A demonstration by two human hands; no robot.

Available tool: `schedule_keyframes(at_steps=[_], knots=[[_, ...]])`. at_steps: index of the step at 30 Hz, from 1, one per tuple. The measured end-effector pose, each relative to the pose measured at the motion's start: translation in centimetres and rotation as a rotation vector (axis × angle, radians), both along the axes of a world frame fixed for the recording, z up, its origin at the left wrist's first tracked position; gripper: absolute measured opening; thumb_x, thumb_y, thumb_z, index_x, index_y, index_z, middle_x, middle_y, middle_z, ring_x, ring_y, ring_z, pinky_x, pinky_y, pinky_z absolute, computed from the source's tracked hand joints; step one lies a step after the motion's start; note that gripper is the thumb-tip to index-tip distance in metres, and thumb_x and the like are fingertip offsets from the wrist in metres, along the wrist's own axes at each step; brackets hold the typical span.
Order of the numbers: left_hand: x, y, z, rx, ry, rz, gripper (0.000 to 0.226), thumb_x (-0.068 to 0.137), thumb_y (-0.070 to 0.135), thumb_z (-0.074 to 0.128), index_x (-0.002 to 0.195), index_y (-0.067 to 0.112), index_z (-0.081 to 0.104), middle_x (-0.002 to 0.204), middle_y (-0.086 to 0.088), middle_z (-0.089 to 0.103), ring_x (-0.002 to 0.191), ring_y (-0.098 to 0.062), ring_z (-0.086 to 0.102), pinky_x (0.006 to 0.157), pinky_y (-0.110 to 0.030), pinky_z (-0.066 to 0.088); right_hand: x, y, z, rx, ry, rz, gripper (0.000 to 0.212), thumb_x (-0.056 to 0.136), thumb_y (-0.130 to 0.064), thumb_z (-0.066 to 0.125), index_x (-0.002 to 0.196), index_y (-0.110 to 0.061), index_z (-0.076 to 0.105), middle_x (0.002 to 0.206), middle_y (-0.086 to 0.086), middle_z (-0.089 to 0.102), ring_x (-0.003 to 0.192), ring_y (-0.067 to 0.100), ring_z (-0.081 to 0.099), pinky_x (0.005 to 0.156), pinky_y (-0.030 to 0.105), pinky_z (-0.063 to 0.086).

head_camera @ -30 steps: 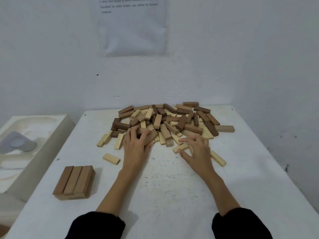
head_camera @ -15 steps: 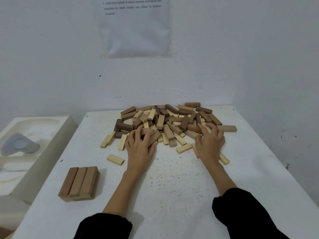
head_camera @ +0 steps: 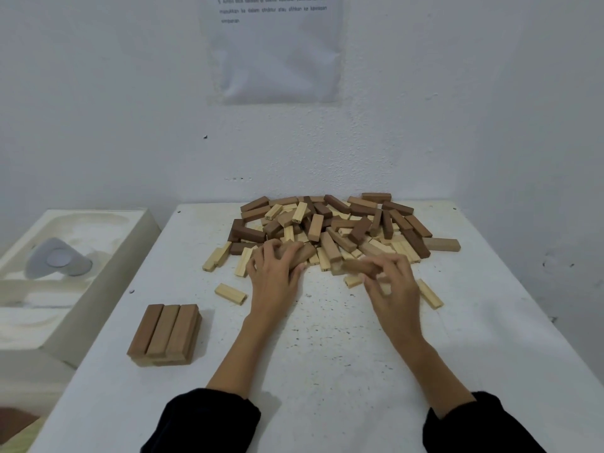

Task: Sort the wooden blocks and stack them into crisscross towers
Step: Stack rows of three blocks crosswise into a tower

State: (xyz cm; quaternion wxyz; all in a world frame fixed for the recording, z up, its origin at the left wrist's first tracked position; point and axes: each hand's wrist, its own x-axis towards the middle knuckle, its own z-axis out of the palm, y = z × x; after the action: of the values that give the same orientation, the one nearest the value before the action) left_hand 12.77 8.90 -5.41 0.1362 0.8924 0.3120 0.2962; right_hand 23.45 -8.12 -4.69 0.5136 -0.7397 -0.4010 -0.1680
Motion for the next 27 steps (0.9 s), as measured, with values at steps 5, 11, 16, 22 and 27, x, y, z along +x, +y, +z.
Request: schedule_keyframes(at_steps=[5, 11, 16, 22, 27], knots=[[-0.2, 0.1, 0.4, 0.002, 0.028, -0.017, 0.036, 0.089, 0.028, 0.06, 0.125, 0.026, 0.057, 0.127, -0.007, 0.047, 0.116, -0.027, 0.038, 0.088, -0.033, 0.021, -3.1, -1.7, 0.4, 0.0, 0.192, 0.18, 0.026, 0.077, -0.017, 0.067, 0.103, -0.017, 0.065, 0.103, -0.004, 0.059, 0.095, 0.004, 0.057, 0.071, 0.012, 0.049], [-0.6, 0.4, 0.7, -0.068, -0.038, 0.032, 0.035, 0.082, 0.024, 0.065, 0.116, 0.027, 0.063, 0.114, -0.003, 0.055, 0.107, -0.024, 0.045, 0.085, -0.033, 0.029, -3.9, -3.0, 0.0, -0.23, 0.375, 0.344, 0.034, 0.076, -0.016, 0.075, 0.097, -0.039, 0.06, 0.1, -0.022, 0.062, 0.102, -0.002, 0.054, 0.083, 0.008, 0.04], [-1.8, 0.2, 2.0, -0.097, -0.1, -0.137, 0.036, 0.08, 0.029, 0.065, 0.116, 0.027, 0.065, 0.113, -0.001, 0.055, 0.104, -0.02, 0.047, 0.086, -0.033, 0.03, -3.7, -3.2, 0.1, -0.365, 0.32, 0.408, 0.039, 0.074, -0.011, 0.076, 0.094, -0.041, 0.061, 0.099, -0.022, 0.062, 0.104, -0.004, 0.05, 0.087, 0.004, 0.032], [-5.9, -2.4, 1.7, -0.175, 0.054, -0.413, 0.04, 0.077, 0.045, 0.051, 0.115, 0.039, 0.062, 0.109, 0.016, 0.051, 0.102, -0.007, 0.043, 0.088, -0.03, 0.033, -3.6, -3.3, 0.7, -0.401, 0.354, 0.479, 0.045, 0.067, -0.02, 0.082, 0.1, -0.041, 0.061, 0.094, -0.023, 0.066, 0.102, 0.001, 0.053, 0.091, 0.017, 0.036], [-7.1, -2.6, 1.5, -0.213, 0.142, -0.501, 0.039, 0.082, 0.043, 0.055, 0.12, 0.044, 0.057, 0.113, 0.019, 0.049, 0.105, -0.005, 0.041, 0.092, -0.033, 0.037, -3.5, -3.2, 0.7, -0.422, 0.361, 0.512, 0.05, 0.063, -0.021, 0.085, 0.103, -0.038, 0.06, 0.091, -0.023, 0.068, 0.102, -0.001, 0.053, 0.092, 0.023, 0.037]])
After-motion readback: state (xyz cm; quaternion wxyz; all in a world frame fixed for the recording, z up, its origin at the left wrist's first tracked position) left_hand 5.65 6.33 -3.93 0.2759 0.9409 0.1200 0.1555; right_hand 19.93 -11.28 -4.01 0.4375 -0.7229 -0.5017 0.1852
